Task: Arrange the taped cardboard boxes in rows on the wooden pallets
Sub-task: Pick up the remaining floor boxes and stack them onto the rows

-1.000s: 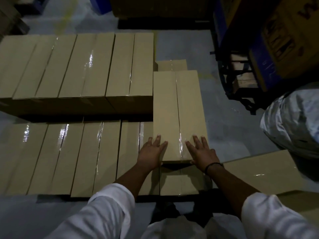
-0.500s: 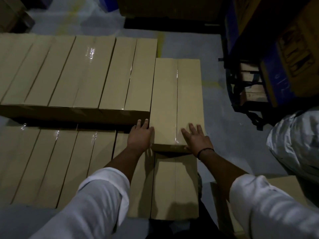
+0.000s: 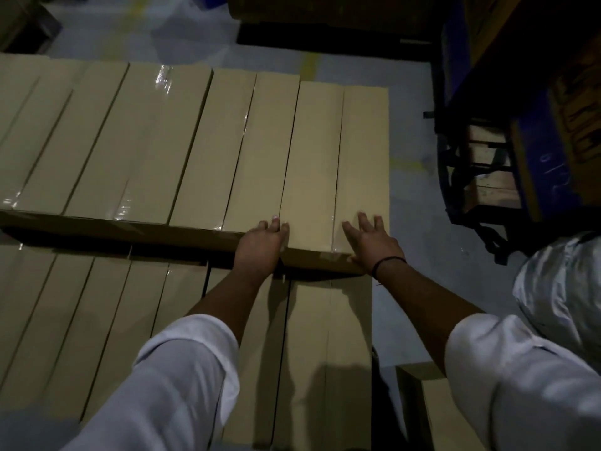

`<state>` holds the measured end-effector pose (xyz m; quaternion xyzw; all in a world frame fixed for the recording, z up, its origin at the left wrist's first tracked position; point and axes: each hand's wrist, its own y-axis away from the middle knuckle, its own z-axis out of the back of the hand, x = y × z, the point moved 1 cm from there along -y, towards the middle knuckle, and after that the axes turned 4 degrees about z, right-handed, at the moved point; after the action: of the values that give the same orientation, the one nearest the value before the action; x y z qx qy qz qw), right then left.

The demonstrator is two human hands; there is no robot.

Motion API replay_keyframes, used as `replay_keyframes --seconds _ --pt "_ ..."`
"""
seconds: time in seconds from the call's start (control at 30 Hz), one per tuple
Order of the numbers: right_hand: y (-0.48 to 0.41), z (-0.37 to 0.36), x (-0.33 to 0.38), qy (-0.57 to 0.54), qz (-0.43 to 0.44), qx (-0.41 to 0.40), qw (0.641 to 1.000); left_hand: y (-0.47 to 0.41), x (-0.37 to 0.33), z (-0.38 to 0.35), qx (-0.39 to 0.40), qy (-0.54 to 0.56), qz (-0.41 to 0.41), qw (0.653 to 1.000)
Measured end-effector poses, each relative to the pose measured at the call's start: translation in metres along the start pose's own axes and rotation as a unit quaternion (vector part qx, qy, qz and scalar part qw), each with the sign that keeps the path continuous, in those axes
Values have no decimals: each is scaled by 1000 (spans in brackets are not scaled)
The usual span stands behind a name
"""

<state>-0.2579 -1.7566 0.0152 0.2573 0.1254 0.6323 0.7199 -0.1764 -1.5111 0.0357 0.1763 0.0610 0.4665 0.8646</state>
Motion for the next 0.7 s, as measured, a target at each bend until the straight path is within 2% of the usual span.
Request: replay_keyframes --seconds 0.17,0.7 --pt "-10 6 -1 8 3 6 1000 -1 3 0 -31 4 8 999" --pt "-25 7 -11 11 18 2 1000 -11 4 -2 -43 11 12 999"
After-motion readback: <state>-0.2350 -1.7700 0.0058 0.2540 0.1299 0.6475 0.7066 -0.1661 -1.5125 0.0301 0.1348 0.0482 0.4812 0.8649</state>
